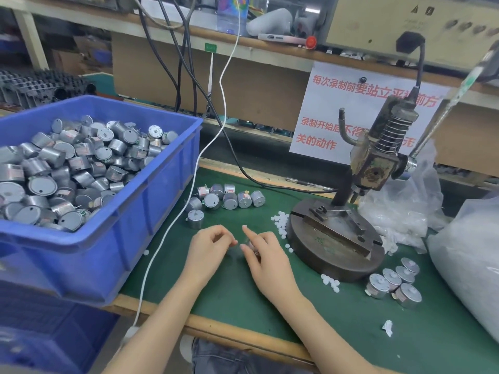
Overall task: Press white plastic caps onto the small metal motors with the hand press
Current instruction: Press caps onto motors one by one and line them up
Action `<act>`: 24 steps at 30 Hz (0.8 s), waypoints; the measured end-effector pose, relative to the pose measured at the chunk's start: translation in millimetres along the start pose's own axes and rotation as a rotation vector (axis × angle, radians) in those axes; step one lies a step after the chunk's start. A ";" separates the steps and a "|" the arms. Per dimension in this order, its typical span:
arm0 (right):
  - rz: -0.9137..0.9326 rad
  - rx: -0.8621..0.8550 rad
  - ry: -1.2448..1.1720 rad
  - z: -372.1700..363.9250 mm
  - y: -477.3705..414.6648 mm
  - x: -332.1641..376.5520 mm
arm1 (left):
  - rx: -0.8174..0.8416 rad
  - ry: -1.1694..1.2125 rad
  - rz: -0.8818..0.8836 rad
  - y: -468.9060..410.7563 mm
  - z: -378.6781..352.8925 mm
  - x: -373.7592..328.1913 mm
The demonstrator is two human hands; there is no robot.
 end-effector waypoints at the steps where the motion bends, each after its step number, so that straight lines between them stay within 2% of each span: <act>1: 0.002 -0.031 -0.093 5.4 -0.7 0.1 | 0.010 -0.062 -0.032 0.8 -2.7 -2.7; 2: -0.013 -0.063 -0.188 11.3 -1.3 -1.9 | 0.025 -0.190 -0.105 2.5 -7.0 -8.8; 5: -0.148 -0.118 -0.428 20.4 -1.5 -15.7 | 0.019 -0.681 -0.467 17.1 -29.5 -35.8; 7: -0.202 -0.147 -0.539 22.0 -0.1 -21.6 | 0.029 -0.753 -0.557 22.4 -38.7 -41.1; 14: -0.319 -0.261 -0.780 24.4 5.7 -39.1 | -0.004 -0.790 -0.551 18.4 -39.9 -37.5; 24: -0.317 -0.444 -0.731 48.6 11.4 -42.5 | 0.007 -0.747 -0.442 9.4 -36.3 -29.5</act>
Point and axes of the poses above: each hand's wrist, its own y-axis away from the middle knuckle, its own z-axis out of the back of the hand, x = y × z, the point moved 10 cm from there along -y, towards the middle knuckle, and after that the axes turned 15 degrees about -y, right-handed, at the moved point
